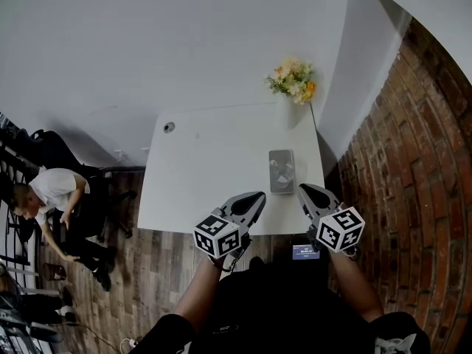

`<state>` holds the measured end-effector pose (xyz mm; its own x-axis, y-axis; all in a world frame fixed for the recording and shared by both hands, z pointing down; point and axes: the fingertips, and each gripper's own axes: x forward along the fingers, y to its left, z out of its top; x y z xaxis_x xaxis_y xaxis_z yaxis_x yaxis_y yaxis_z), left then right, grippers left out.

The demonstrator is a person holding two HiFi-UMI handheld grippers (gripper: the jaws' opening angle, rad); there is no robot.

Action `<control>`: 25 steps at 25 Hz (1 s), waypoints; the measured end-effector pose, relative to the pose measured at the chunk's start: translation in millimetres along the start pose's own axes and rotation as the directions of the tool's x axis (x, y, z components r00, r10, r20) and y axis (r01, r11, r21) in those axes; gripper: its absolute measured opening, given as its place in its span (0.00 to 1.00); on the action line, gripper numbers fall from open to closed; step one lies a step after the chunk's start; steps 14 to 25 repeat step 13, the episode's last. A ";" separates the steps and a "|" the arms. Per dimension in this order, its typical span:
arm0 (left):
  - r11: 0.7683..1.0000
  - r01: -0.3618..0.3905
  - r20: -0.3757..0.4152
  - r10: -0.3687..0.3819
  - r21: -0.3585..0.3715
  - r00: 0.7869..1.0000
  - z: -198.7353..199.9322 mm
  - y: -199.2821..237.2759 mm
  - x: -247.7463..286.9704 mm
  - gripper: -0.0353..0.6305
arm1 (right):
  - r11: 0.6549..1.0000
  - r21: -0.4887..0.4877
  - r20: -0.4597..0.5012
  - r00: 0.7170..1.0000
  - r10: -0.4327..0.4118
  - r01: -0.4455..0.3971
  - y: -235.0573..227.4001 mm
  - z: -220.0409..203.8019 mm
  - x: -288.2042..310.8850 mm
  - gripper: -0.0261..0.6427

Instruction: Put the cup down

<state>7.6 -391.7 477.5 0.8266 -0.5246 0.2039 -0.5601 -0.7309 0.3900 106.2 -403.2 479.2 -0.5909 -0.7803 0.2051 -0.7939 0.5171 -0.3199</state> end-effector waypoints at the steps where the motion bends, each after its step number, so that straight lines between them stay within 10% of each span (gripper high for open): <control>1: 1.000 -0.001 0.000 0.001 0.000 1.000 0.2 0.1 -0.5 0.06 | 1.000 0.001 0.001 1.000 -0.001 0.001 -0.1 0.2 0.0 0.07; 25: 1.000 0.002 -0.001 -0.002 -0.008 1.000 -1.0 3.1 2.4 0.06 | 1.000 0.009 -0.004 1.000 -0.014 0.014 -4.8 -2.0 2.3 0.07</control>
